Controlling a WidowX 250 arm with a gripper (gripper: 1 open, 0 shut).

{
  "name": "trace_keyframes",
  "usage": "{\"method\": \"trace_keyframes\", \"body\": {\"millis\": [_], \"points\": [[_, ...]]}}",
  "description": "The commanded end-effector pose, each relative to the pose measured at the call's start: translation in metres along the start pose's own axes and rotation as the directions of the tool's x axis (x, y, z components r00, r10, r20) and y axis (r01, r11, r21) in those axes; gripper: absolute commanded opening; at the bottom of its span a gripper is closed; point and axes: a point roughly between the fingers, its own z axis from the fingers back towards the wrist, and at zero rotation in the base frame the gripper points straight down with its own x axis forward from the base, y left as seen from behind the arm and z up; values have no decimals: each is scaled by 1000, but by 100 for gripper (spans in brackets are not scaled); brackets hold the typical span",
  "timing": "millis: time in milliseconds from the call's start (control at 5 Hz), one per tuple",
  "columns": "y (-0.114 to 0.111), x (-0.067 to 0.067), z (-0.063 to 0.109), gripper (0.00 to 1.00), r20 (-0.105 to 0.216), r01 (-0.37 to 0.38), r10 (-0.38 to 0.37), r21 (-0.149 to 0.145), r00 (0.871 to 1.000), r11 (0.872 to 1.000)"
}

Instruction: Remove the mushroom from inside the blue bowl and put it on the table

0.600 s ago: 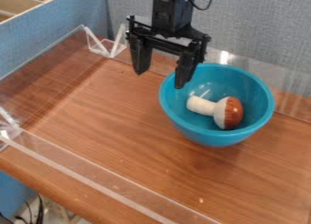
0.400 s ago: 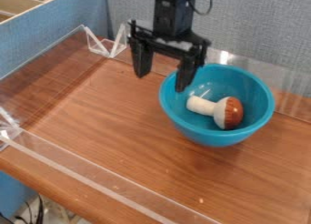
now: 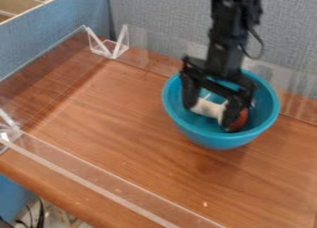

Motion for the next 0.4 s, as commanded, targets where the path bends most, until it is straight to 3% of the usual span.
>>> {"method": "trace_keyframes", "body": {"millis": [0, 200], "points": [[-2, 11, 11, 100, 65, -2, 2, -1, 998, 1000], [-2, 11, 9, 0, 74, 7, -6, -2, 997, 1000]]}}
